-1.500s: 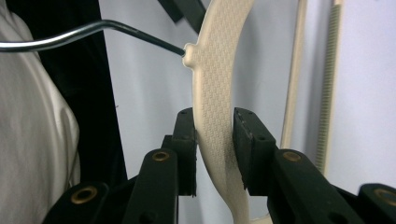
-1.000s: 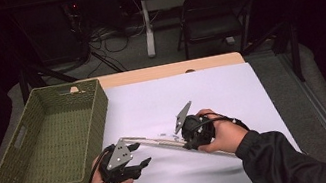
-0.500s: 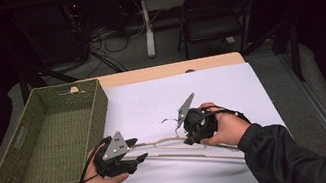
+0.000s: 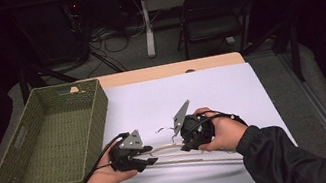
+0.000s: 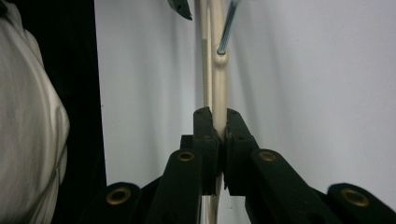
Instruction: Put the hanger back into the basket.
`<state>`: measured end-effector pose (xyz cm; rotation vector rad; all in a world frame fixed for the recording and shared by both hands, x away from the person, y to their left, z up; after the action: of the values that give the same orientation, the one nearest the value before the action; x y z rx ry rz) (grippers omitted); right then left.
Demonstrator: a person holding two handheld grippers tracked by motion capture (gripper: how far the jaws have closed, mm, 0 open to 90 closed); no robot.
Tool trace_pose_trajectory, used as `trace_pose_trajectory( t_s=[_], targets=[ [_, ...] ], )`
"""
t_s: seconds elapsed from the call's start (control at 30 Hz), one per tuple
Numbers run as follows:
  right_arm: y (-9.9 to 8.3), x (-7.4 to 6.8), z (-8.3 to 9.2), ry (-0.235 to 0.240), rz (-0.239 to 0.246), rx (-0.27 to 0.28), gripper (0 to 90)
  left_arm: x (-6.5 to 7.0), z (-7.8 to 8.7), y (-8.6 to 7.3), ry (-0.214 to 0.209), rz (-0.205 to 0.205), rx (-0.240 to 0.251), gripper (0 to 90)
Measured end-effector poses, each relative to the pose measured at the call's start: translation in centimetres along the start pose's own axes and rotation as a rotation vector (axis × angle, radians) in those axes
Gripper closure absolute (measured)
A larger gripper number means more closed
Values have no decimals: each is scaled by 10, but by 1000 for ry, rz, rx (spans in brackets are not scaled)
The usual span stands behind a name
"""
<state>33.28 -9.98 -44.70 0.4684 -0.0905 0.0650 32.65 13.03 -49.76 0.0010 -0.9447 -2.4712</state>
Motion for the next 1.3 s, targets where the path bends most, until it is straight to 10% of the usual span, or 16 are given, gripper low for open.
trace_pose_trajectory(
  t_s=[0.97,1.17,1.3],
  targets=[
    [-3,2,-1,-11,16,8,818,-3,-9,-1,-37,-75,-86,863],
    [-14,7,12,-79,-43,71,546,1,-3,-3,-39,-50,-88,869],
    [-23,6,22,-110,-62,92,517,6,6,-4,-40,-3,-58,872]
  ],
)
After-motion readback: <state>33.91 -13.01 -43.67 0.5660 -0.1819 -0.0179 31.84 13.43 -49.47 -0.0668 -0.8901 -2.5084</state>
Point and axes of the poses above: each handheld gripper's, and its own axes: z roughly backward along the jaws, y roughly out of its top, x roughly to its right, the point moved 1 cm from there along -z, roughly forward along the jaws, and after that the axes turned 14 degrees about z, right-handed, at the moved point
